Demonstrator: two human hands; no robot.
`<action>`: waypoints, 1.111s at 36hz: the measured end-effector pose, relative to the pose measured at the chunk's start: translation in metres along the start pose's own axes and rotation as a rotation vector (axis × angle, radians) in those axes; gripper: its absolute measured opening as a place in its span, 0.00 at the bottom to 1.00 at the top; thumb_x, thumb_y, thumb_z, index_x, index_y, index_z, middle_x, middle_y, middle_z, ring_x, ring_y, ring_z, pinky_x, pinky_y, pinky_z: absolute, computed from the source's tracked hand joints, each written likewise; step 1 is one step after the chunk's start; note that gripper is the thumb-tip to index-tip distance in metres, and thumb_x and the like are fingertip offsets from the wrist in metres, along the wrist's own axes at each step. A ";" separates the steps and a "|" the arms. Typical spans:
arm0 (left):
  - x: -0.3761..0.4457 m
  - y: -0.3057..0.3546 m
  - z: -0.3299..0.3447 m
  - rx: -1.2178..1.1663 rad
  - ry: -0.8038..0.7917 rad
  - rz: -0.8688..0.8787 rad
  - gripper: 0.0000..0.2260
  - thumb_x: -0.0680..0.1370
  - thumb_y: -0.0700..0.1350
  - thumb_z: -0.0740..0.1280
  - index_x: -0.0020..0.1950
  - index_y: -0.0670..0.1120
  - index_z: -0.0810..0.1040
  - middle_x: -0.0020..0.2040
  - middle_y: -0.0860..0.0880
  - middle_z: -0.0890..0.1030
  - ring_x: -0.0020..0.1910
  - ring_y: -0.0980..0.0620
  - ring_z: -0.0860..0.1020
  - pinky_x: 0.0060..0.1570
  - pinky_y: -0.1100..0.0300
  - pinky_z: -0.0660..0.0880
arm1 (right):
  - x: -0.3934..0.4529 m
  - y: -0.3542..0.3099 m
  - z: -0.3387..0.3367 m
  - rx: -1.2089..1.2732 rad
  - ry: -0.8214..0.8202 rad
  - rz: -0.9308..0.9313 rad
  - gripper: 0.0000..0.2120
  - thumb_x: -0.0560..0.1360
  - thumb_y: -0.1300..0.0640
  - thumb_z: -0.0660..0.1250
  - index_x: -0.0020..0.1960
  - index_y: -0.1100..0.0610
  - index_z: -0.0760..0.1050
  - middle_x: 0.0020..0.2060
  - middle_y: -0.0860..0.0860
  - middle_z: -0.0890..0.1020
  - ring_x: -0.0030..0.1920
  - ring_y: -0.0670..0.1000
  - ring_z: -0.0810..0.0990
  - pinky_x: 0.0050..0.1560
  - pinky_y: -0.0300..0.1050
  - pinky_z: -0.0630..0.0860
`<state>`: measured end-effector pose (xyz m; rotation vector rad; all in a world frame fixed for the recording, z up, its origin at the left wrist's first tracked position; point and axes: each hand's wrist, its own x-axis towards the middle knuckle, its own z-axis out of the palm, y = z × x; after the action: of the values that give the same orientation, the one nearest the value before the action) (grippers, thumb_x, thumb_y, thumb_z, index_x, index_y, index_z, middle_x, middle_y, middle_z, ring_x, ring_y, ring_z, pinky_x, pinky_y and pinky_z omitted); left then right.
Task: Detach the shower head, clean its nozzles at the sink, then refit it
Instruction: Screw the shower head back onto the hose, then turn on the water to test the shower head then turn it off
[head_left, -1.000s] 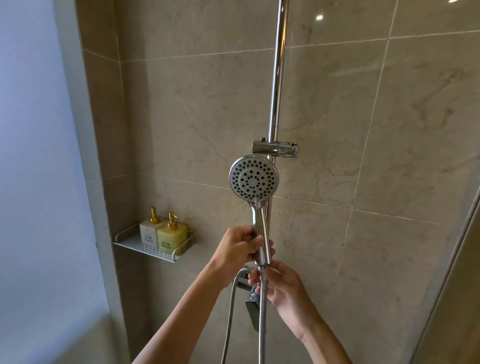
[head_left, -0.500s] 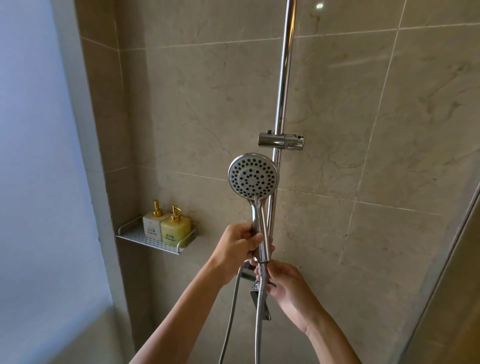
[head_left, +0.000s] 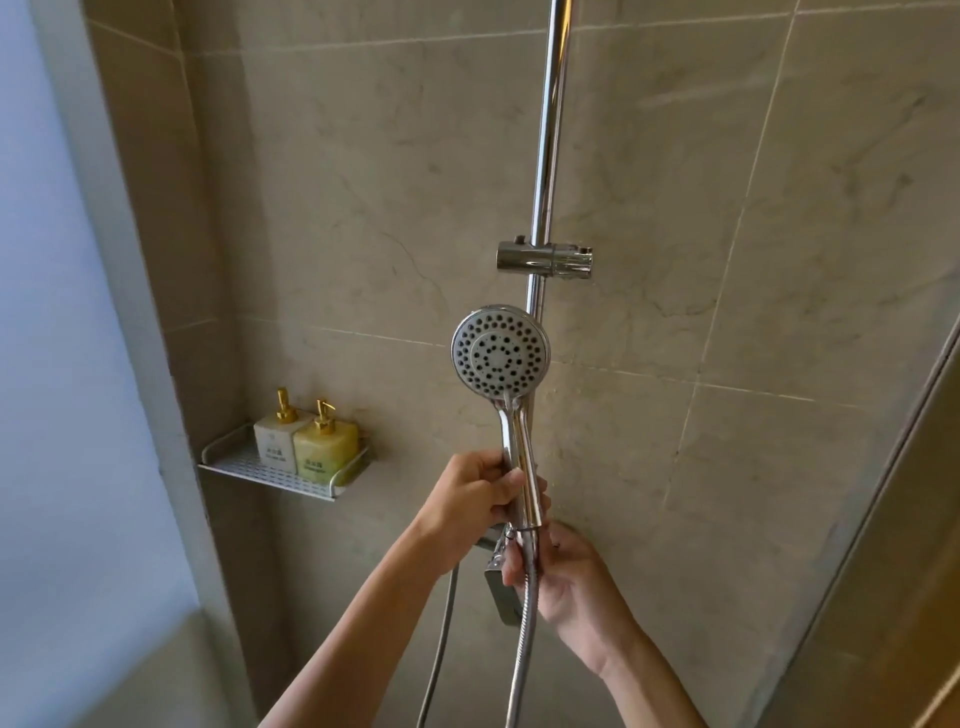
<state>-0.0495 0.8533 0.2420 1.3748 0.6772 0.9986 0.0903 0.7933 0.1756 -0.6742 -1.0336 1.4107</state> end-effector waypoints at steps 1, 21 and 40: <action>0.001 -0.002 0.002 -0.012 -0.005 -0.006 0.07 0.81 0.31 0.59 0.51 0.31 0.77 0.44 0.36 0.81 0.41 0.41 0.83 0.44 0.52 0.81 | 0.000 -0.002 -0.003 -0.012 -0.007 0.011 0.05 0.71 0.63 0.68 0.46 0.62 0.77 0.39 0.62 0.79 0.41 0.59 0.79 0.47 0.48 0.76; 0.008 -0.067 0.058 -0.030 -0.336 -0.180 0.12 0.81 0.27 0.54 0.51 0.37 0.76 0.42 0.42 0.79 0.41 0.45 0.80 0.45 0.54 0.79 | -0.009 -0.039 -0.064 -0.100 0.175 0.062 0.24 0.81 0.44 0.57 0.67 0.58 0.77 0.65 0.59 0.80 0.62 0.60 0.80 0.54 0.59 0.72; -0.013 -0.198 -0.026 -0.091 -0.049 -0.479 0.12 0.83 0.44 0.61 0.50 0.39 0.80 0.51 0.34 0.80 0.49 0.42 0.80 0.56 0.50 0.78 | -0.050 0.030 -0.064 0.039 0.644 -0.090 0.12 0.77 0.61 0.62 0.56 0.65 0.78 0.43 0.55 0.81 0.49 0.54 0.81 0.61 0.52 0.79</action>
<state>-0.0429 0.8713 0.0427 1.0824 0.8626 0.6027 0.1396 0.7595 0.1125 -0.9575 -0.5166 1.0234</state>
